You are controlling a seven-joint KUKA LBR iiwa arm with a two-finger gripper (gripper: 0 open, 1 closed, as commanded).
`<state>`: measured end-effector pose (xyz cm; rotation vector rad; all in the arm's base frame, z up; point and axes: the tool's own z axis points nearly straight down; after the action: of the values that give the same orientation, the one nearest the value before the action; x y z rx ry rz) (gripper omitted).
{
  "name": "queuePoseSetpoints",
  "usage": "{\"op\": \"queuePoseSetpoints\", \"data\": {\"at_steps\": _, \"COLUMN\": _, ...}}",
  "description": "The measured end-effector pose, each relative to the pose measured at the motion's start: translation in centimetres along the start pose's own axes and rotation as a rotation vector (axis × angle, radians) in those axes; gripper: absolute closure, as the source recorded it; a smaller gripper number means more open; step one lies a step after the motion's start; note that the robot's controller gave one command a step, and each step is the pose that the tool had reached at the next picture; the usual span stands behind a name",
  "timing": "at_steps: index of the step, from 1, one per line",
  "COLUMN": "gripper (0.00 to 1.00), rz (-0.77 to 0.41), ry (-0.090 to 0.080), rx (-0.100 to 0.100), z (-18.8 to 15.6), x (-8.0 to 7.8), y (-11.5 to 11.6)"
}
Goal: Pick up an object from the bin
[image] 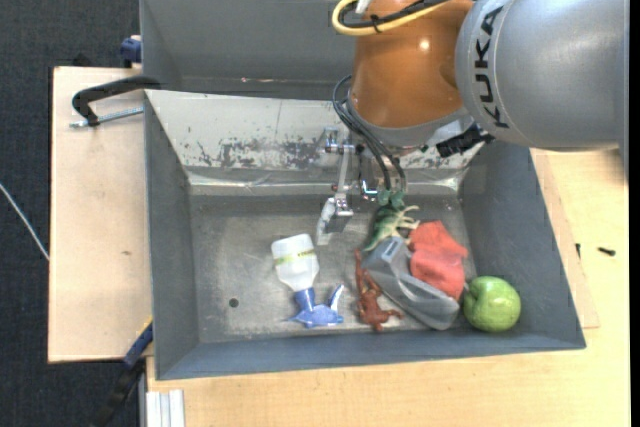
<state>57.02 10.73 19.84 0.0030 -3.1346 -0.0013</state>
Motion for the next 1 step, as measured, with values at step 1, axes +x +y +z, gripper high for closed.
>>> {"op": "queuePoseSetpoints", "data": {"at_steps": 1, "gripper": 0.00, "rz": 0.001, "ry": -0.009, "rx": -0.001, "z": -0.48, "x": -0.16, "y": -0.05}}
